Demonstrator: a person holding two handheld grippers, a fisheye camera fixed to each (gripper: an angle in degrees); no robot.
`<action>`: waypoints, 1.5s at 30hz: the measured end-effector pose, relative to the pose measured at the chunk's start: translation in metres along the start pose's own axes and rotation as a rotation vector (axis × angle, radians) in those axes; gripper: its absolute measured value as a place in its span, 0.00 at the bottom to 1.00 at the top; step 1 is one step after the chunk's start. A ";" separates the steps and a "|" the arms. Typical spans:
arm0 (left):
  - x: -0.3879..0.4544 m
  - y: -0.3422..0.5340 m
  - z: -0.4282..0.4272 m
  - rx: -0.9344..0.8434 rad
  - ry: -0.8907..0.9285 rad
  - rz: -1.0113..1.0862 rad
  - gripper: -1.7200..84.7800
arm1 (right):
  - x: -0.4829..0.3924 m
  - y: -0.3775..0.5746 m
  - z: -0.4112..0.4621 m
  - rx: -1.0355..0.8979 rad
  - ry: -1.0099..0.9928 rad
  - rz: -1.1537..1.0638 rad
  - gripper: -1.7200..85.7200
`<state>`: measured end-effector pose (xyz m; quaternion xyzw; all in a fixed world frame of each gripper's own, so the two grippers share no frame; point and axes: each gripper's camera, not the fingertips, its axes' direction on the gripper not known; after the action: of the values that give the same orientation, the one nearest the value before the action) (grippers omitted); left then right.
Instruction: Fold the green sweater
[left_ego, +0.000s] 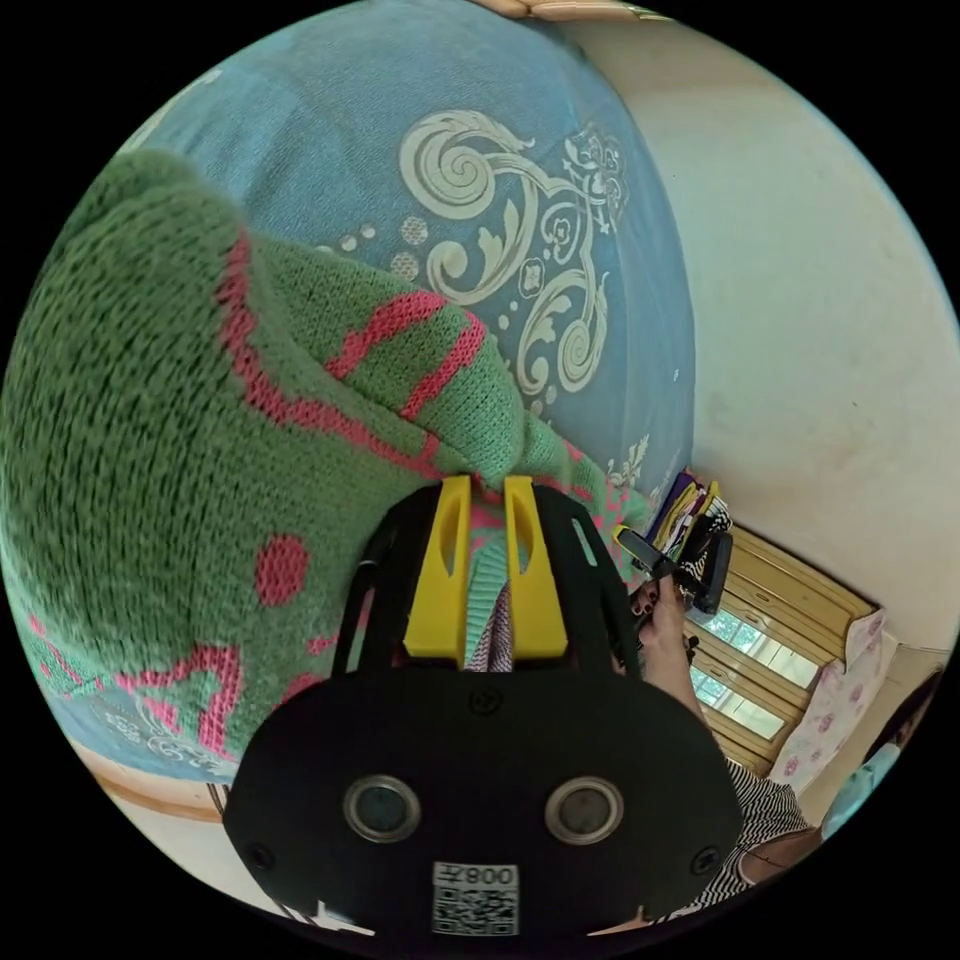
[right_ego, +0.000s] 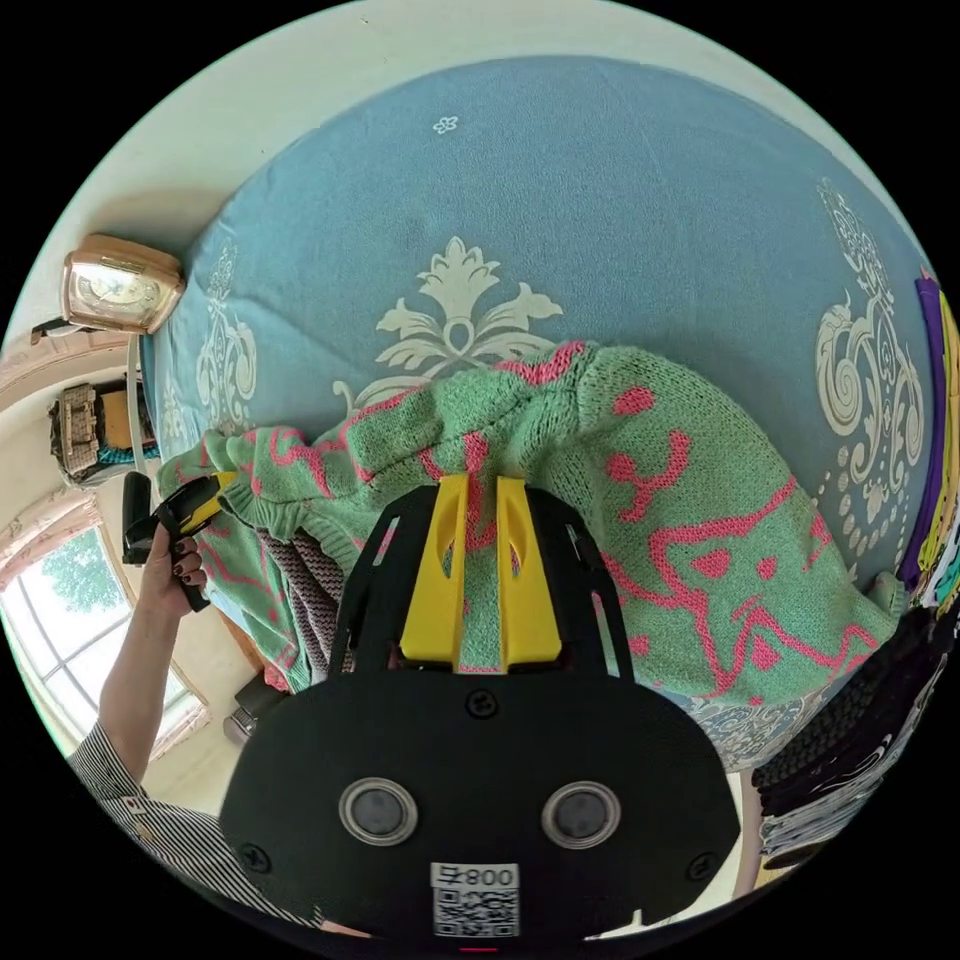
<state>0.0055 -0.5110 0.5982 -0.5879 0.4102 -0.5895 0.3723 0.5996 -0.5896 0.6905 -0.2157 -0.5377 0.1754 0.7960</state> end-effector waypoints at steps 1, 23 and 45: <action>-0.001 -0.002 0.000 -0.004 -0.001 0.016 0.07 | 0.000 0.000 -0.001 0.007 0.003 0.000 0.06; 0.025 -0.012 -0.006 0.132 0.187 0.267 0.06 | 0.093 -0.051 -0.065 0.155 -0.443 0.147 0.07; -0.150 0.194 0.063 -0.109 -0.257 -0.171 0.12 | 0.153 0.151 0.046 -0.189 -0.263 0.175 0.12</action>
<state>0.0652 -0.4503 0.3592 -0.7108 0.3388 -0.5158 0.3377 0.6048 -0.3761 0.7447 -0.3109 -0.6304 0.2194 0.6766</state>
